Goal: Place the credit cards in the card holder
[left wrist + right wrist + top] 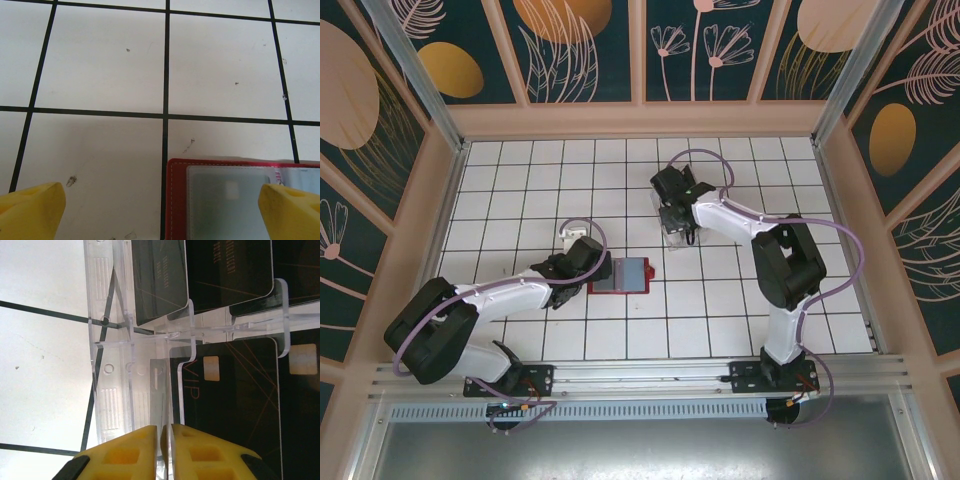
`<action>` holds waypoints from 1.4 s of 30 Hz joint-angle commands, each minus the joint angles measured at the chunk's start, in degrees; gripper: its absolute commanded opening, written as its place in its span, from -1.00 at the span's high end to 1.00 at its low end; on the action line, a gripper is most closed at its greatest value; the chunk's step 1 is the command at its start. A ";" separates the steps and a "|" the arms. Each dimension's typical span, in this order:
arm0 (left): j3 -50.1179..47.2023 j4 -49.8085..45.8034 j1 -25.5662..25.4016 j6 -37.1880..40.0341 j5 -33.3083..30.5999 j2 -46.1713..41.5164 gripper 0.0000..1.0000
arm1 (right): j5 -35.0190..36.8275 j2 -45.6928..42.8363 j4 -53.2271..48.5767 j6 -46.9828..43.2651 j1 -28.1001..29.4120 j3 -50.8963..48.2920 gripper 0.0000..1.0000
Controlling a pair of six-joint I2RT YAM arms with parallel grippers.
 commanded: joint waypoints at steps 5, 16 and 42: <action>-0.46 0.97 0.35 -0.16 0.30 -0.54 -0.97 | -1.38 -0.62 -0.26 0.91 -0.64 1.09 0.82; -0.20 0.57 0.31 -0.16 0.41 -0.84 -0.97 | -3.69 -3.93 -1.05 1.27 -0.99 3.71 1.00; -2.56 -6.06 0.31 -2.64 -2.19 -5.59 -0.97 | -15.04 -24.19 46.93 35.41 19.48 -33.45 1.00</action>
